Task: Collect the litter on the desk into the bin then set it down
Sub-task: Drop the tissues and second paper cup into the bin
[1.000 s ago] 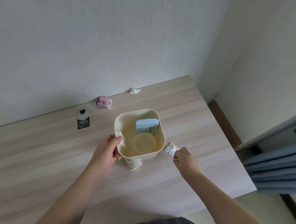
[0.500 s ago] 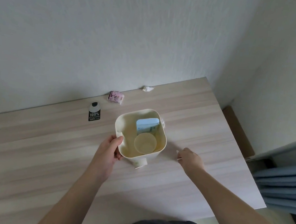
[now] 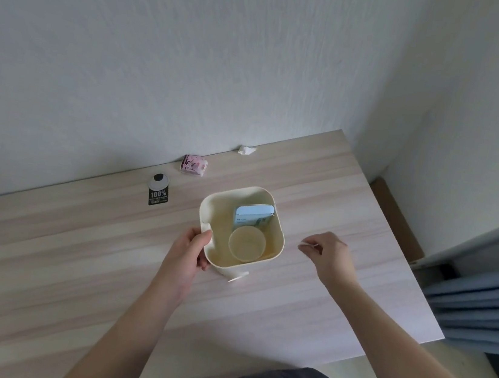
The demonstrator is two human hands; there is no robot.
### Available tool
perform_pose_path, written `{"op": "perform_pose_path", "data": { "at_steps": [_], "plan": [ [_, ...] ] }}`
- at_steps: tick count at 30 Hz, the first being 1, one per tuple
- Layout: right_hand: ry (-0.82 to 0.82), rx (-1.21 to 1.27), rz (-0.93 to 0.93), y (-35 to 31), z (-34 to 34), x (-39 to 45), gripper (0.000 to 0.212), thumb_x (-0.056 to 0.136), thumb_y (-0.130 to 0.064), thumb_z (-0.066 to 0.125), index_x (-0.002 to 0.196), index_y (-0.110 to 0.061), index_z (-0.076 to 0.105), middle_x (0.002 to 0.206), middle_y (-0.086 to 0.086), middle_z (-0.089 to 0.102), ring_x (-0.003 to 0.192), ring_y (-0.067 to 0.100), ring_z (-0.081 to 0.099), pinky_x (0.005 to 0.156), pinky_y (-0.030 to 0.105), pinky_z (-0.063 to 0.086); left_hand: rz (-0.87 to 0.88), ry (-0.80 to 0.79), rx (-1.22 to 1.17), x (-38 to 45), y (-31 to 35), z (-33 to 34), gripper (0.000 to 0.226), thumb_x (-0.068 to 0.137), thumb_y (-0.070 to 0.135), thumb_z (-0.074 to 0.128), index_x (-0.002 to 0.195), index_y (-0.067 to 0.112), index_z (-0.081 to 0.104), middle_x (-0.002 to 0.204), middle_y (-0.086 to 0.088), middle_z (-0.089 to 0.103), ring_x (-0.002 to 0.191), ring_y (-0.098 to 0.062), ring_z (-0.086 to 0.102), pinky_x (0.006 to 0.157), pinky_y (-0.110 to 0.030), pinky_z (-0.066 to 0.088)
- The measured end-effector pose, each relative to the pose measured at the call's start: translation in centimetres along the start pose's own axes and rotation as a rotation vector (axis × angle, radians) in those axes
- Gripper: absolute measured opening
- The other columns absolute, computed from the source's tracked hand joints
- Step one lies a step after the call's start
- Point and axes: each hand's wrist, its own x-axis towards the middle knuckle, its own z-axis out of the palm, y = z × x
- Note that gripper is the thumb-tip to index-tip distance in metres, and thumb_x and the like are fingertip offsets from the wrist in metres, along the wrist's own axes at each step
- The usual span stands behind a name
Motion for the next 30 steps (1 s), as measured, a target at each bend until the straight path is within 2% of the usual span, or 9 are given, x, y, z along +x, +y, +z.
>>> {"op": "perform_pose_path", "data": {
  "at_steps": [3, 5, 8, 10, 13, 17, 21, 26, 30],
  "plan": [
    [0.182, 0.102, -0.099, -3.0, -1.5, -0.3, 0.012, 0.082, -0.020, 0.076, 0.090, -0.011, 0.075, 0.092, -0.001, 0.053, 0.070, 0.001, 0.055, 0.066, -0.001, 0.039, 0.002, 0.013, 0.021, -0.3, 0.0, 0.0, 0.034, 0.073, 0.041, 0.061, 0.088, 0.011, 0.058, 0.060, -0.008, 0.046, 0.047, -0.015, 0.040, 0.057, -0.035, 0.033],
    [0.257, 0.157, -0.171, -5.1, -2.6, -0.5, 0.010, 0.081, -0.017, 0.077, 0.090, -0.012, 0.076, 0.088, -0.003, 0.053, 0.070, 0.001, 0.057, 0.069, 0.000, 0.039, 0.006, 0.015, 0.018, -0.6, 0.0, 0.0, 0.033, 0.075, 0.039, 0.061, 0.091, 0.010, 0.058, 0.060, -0.006, 0.047, 0.047, -0.014, 0.041, 0.058, -0.035, 0.033],
    [0.282, 0.245, -0.279, -8.2, -4.2, -1.5, 0.011, 0.080, -0.015, 0.077, 0.091, -0.016, 0.075, 0.087, -0.004, 0.058, 0.074, 0.005, 0.060, 0.072, 0.005, 0.043, 0.013, 0.027, -0.014, -1.1, -0.1, 0.0, 0.032, 0.077, 0.037, 0.061, 0.092, 0.009, 0.058, 0.061, -0.008, 0.047, 0.046, -0.014, 0.041, 0.059, -0.036, 0.033],
    [0.284, 0.255, -0.377, -10.2, -4.6, -2.6, 0.012, 0.078, -0.014, 0.078, 0.089, -0.017, 0.074, 0.086, -0.001, 0.059, 0.075, 0.002, 0.060, 0.070, 0.005, 0.043, 0.018, 0.029, -0.024, -1.3, -0.1, 0.1, 0.031, 0.077, 0.037, 0.061, 0.090, 0.009, 0.057, 0.059, -0.007, 0.046, 0.046, -0.014, 0.041, 0.058, -0.035, 0.033],
    [0.216, 0.247, -0.522, -13.2, -4.4, -4.7, 0.013, 0.077, -0.011, 0.079, 0.088, -0.016, 0.073, 0.083, 0.000, 0.059, 0.071, 0.003, 0.058, 0.067, 0.010, 0.047, 0.014, 0.029, -0.013, -1.8, -0.1, 0.0, 0.030, 0.074, 0.037, 0.063, 0.087, 0.009, 0.057, 0.053, -0.003, 0.047, 0.044, -0.014, 0.041, 0.057, -0.034, 0.034],
    [0.043, 0.086, -0.576, -16.4, -2.7, -6.9, 0.014, 0.077, -0.016, 0.079, 0.087, -0.014, 0.069, 0.082, -0.005, 0.055, 0.067, 0.009, 0.055, 0.065, 0.026, 0.050, 0.023, 0.028, -0.023, -2.3, -0.1, -1.3, 0.021, 0.081, 0.029, 0.062, 0.085, 0.009, 0.057, 0.050, 0.001, 0.049, 0.044, -0.014, 0.041, 0.057, -0.035, 0.034],
    [-0.116, -0.129, -0.604, -18.4, -0.1, -8.2, 0.011, 0.086, -0.018, 0.070, 0.094, -0.011, 0.071, 0.095, 0.003, 0.064, 0.080, 0.021, 0.064, 0.070, 0.035, 0.051, 0.032, 0.027, -0.026, -2.7, -0.2, -3.1, 0.012, 0.094, 0.018, 0.057, 0.086, 0.009, 0.057, 0.048, 0.005, 0.051, 0.043, -0.013, 0.042, 0.055, -0.033, 0.035],
    [-0.226, -0.335, -0.604, -20.4, 3.0, -9.1, 0.019, 0.096, -0.020, 0.054, 0.109, -0.016, 0.068, 0.111, 0.001, 0.062, 0.091, 0.023, 0.061, 0.071, 0.028, 0.045, 0.039, 0.014, -0.008, -3.0, -0.1, -5.8, 0.011, 0.095, 0.017, 0.056, 0.091, 0.007, 0.059, 0.050, 0.006, 0.055, 0.042, -0.011, 0.044, 0.051, -0.028, 0.037],
    [-0.321, -0.278, -0.532, -21.9, 4.9, -9.8, 0.024, 0.096, -0.017, 0.053, 0.117, -0.017, 0.065, 0.113, 0.002, 0.067, 0.101, 0.019, 0.063, 0.085, 0.033, 0.048, 0.049, 0.014, -0.005, -3.2, -0.4, -7.8, 0.011, 0.096, 0.016, 0.056, 0.089, 0.007, 0.059, 0.053, -0.001, 0.053, 0.042, -0.011, 0.044, 0.046, -0.022, 0.036]
  ]
}}
